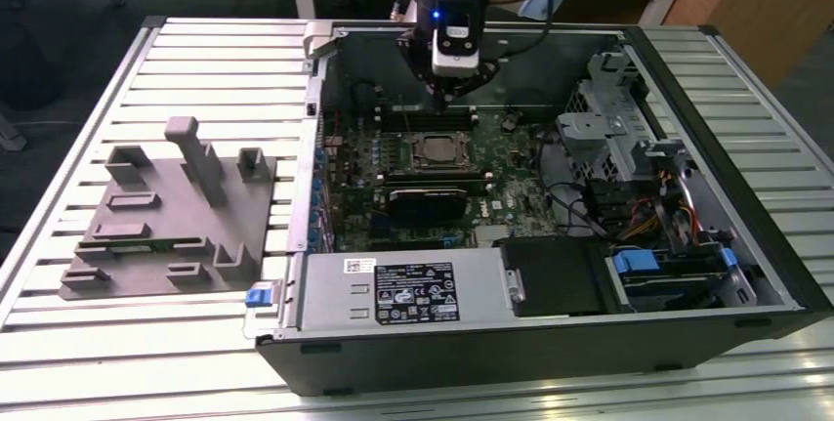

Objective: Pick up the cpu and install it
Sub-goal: 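Install the first cpu locking lever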

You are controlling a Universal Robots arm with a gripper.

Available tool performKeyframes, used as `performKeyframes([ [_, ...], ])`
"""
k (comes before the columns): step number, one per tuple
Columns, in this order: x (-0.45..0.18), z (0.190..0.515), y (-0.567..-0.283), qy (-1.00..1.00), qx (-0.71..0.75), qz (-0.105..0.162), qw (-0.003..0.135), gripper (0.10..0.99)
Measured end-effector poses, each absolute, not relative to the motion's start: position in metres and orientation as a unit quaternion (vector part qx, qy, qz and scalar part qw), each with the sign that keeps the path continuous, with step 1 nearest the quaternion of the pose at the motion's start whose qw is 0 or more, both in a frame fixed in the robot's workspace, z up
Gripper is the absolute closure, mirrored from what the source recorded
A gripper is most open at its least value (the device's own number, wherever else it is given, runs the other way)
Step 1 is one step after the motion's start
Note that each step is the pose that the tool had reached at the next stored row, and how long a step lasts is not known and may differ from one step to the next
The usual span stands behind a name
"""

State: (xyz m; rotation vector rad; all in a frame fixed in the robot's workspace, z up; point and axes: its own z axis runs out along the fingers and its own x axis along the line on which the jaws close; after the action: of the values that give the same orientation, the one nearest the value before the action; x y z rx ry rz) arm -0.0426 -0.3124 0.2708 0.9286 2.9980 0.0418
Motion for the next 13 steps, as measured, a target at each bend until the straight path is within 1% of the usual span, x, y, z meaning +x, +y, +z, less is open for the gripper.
performKeyframes([
  [5,-0.0426,0.2734,-0.3123,0.96,0.278,0.015,0.005,0.98],
  [13,-0.0426,0.2734,-0.3124,0.978,0.208,0.015,0.004,0.98],
])
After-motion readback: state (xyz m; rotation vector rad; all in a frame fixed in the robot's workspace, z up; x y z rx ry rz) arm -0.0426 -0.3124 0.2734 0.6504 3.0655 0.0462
